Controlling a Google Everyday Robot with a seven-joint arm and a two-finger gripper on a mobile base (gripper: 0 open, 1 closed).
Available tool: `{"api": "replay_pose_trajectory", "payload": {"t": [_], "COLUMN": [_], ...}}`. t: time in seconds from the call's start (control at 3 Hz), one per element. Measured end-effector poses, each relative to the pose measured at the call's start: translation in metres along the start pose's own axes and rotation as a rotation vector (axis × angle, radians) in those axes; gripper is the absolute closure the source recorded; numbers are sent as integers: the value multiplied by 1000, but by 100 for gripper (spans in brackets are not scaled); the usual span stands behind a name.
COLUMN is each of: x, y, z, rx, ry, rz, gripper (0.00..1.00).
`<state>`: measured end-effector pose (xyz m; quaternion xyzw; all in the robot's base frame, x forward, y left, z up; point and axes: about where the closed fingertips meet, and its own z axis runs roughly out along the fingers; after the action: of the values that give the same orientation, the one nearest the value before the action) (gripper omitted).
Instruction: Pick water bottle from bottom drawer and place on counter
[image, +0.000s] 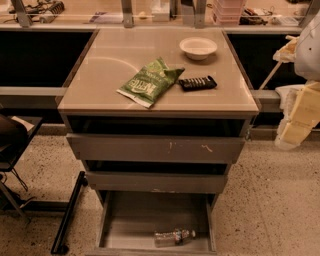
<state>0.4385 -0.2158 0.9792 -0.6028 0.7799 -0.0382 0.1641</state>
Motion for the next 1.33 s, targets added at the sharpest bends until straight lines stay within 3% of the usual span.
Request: {"api": "replay_pose_trajectory", "payload": {"t": [0.33, 0.67, 1.0, 1.33], "x": [0, -4, -24, -63], "y": [0, 17, 63, 118], "z": [0, 14, 35, 60], "rx": [0, 1, 7, 24], "ry": [0, -37, -151, -272], "rz": [0, -22, -60, -91], "gripper": [0, 0, 0, 0]}}
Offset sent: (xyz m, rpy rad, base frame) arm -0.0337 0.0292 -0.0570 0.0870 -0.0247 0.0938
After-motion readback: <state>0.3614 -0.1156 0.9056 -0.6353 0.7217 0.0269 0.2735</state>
